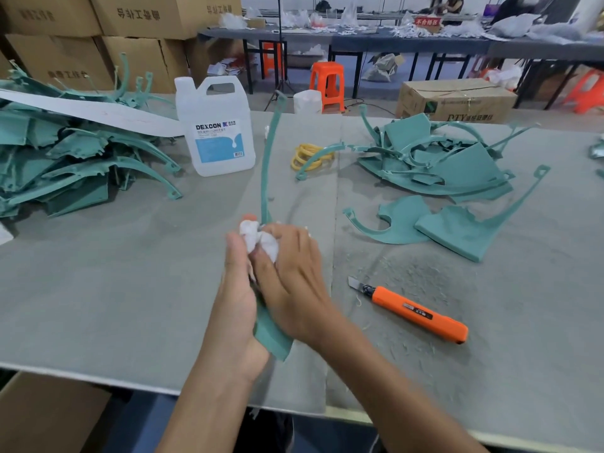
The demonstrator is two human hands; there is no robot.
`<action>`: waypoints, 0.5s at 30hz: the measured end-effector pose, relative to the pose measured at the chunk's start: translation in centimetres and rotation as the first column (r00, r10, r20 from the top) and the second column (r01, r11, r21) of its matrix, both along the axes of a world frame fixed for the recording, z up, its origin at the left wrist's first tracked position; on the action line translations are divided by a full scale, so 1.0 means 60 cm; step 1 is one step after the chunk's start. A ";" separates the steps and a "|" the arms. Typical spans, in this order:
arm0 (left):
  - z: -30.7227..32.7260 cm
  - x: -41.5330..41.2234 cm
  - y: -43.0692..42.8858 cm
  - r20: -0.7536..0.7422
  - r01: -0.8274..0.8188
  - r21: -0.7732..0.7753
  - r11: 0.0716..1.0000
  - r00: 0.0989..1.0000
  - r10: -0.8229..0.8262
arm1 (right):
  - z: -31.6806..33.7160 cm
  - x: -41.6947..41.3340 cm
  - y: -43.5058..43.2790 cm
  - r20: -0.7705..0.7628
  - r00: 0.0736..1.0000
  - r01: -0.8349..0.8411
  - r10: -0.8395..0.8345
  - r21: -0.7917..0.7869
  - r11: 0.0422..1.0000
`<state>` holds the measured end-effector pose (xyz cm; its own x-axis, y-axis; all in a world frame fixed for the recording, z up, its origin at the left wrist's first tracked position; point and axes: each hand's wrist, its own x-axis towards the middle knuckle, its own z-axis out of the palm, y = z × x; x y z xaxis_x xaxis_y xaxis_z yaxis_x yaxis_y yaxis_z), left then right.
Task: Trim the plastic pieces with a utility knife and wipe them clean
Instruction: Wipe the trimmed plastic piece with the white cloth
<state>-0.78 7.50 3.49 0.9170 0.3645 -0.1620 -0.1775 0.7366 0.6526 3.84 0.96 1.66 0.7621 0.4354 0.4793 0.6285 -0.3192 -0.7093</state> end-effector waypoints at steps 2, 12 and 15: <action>-0.003 -0.002 0.009 -0.042 0.020 0.011 1.000 0.999 -0.019 | 0.000 0.025 0.012 0.018 1.000 0.017 -0.017 -0.019 1.000; -0.011 -0.035 0.052 -0.029 0.117 -0.018 0.993 0.993 -0.118 | 0.009 0.097 -0.056 -0.336 0.942 0.038 0.008 0.129 0.991; -0.012 -0.037 0.045 -0.079 0.210 -0.070 0.975 0.973 -0.215 | 0.022 0.052 -0.057 -0.133 0.960 -0.247 0.245 -0.002 0.969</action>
